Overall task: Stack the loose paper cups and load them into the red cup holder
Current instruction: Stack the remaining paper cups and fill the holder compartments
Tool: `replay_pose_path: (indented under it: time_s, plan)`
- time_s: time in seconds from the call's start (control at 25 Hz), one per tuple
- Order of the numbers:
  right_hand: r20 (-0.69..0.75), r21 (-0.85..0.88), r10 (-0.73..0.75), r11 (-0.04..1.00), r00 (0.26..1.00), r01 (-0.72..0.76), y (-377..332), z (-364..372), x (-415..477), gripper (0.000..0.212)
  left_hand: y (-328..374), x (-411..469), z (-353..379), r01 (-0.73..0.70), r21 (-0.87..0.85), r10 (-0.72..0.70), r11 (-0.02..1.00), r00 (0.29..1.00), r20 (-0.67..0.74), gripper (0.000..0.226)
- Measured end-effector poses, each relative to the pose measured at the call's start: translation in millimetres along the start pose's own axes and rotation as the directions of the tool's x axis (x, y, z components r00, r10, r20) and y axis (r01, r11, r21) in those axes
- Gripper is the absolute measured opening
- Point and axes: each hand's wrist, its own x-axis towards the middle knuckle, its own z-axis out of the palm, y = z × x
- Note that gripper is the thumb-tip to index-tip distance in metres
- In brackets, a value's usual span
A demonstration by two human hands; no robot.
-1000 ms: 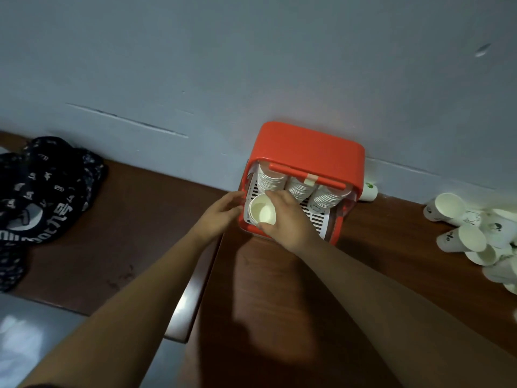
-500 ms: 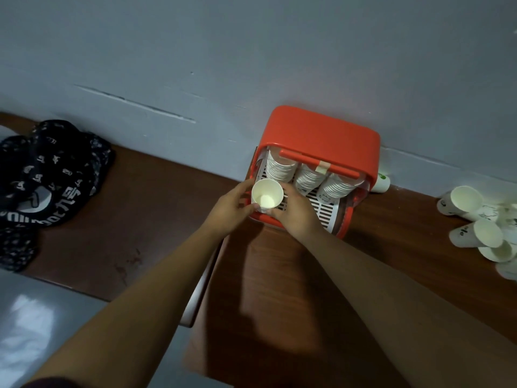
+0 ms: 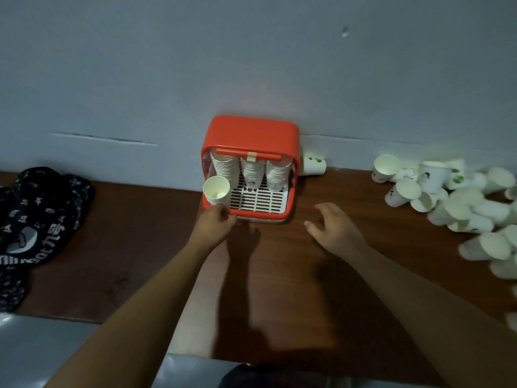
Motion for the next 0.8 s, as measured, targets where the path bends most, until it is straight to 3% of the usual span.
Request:
replay_pose_path:
  time_s: [0.2,0.44,0.6,0.8]
  plan:
    - [-0.032,0.028,0.082,0.996,0.996,-0.082,118.7,-51.5,-74.2,0.068,97.0,-44.7,83.8,-0.209,0.098,0.203,0.973,0.977,0.07,0.026]
    - [-0.2,0.143,0.244,0.965,0.949,-0.218,276.6,-99.8,-191.5,0.065,229.8,-120.0,231.1,-0.359,0.149,0.312,0.921,0.911,0.269,0.033]
    - [-0.295,0.26,0.382,0.914,0.876,-0.312,359.9,-118.1,-260.5,0.064,305.7,-164.1,327.6,-0.495,0.134,0.409,0.859,0.819,0.402,0.041]
    - [-0.273,0.36,0.552,0.818,0.788,-0.448,441.3,-123.3,-326.1,0.061,367.6,-210.5,417.6,-0.595,0.158,0.406,0.788,0.695,0.594,0.053]
